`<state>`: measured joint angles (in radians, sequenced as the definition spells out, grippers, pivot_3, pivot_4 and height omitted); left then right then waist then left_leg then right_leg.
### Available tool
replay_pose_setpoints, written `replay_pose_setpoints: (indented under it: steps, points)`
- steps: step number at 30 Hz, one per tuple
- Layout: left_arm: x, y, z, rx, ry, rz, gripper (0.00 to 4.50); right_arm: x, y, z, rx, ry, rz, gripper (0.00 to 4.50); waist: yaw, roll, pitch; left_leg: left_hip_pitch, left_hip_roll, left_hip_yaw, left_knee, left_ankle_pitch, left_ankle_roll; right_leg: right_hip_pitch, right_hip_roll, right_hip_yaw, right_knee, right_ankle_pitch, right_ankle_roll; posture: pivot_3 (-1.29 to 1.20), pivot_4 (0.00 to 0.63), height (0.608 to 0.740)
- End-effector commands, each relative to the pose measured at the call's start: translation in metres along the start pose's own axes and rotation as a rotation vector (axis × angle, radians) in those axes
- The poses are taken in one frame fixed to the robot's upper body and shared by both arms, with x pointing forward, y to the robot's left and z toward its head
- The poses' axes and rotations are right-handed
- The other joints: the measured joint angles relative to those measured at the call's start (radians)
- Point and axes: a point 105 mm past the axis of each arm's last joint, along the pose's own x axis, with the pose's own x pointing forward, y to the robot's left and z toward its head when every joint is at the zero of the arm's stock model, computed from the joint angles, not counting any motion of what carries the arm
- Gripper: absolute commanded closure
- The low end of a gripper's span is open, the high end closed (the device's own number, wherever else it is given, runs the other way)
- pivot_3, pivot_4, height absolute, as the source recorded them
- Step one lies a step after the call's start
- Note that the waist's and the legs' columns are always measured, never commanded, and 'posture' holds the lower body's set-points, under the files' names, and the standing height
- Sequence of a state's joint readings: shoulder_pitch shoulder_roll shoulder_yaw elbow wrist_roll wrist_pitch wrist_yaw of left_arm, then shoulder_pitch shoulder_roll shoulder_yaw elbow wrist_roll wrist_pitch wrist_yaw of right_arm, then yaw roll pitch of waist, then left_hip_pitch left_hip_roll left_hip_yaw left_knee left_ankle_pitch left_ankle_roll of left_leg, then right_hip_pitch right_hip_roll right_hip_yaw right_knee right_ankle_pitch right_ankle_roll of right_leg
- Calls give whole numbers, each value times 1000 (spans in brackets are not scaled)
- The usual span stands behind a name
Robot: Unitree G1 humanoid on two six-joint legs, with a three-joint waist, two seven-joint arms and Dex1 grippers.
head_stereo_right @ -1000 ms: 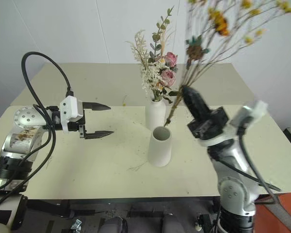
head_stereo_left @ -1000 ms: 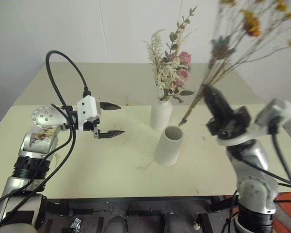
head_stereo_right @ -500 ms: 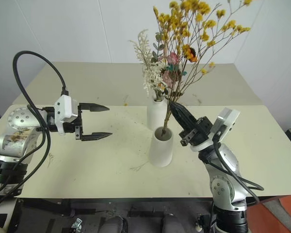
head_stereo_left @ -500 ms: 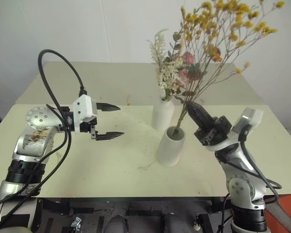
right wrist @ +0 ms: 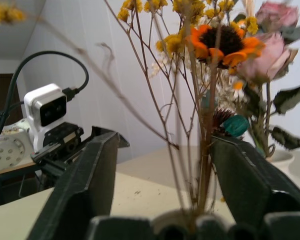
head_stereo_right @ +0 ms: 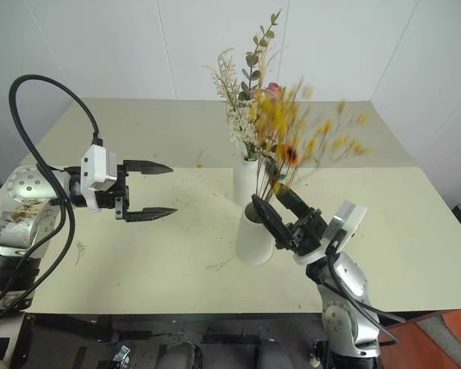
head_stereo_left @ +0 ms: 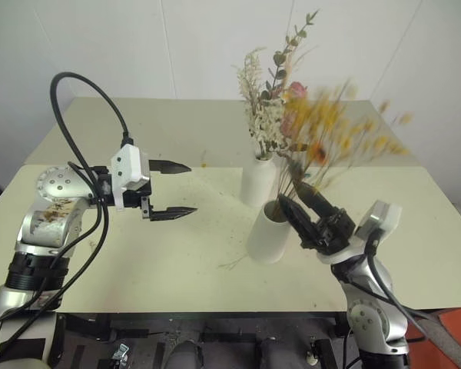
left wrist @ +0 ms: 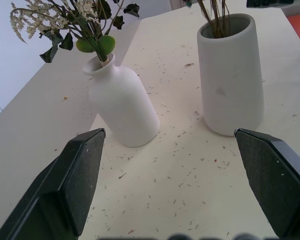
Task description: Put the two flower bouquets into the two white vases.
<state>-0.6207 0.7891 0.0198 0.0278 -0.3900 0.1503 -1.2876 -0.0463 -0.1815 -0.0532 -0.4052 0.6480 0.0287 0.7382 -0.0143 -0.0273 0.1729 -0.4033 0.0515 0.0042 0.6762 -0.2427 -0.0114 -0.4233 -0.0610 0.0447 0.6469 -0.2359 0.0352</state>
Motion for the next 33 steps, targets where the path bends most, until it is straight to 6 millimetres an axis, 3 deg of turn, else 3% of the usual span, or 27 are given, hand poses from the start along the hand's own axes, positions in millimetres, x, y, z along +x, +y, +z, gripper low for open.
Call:
replay_pose_setpoints:
  steps: [1,4,10,20,25,33]
  points:
    - [-4,7,12,50,-20,16,0,0,10,17,-38,-46,54,45,0,0,0,0,0,0,0,0,0,0,0,0,0,0,0,0,150,740]
    - [-5,7,11,50,-15,18,0,-9,9,17,-59,-13,41,13,1,0,0,0,0,0,0,0,0,0,0,0,0,0,0,0,150,740]
    - [-10,5,11,43,-11,21,0,-52,-10,19,-191,184,-31,13,3,0,0,0,0,0,1,0,0,1,0,0,-1,0,0,0,150,740]
    - [-25,-3,14,55,12,7,0,-113,-65,63,-384,510,-62,13,0,-1,0,3,0,1,0,0,0,3,0,1,0,0,0,0,150,740]
    - [-30,-6,23,75,4,5,0,-125,-84,76,-431,586,-80,13,1,-1,0,4,0,1,0,0,0,4,0,1,0,0,0,0,150,740]
    - [-38,-12,25,84,49,4,0,-133,-95,84,-402,637,-78,13,0,-1,0,4,0,1,0,0,0,4,0,2,0,0,0,0,150,740]
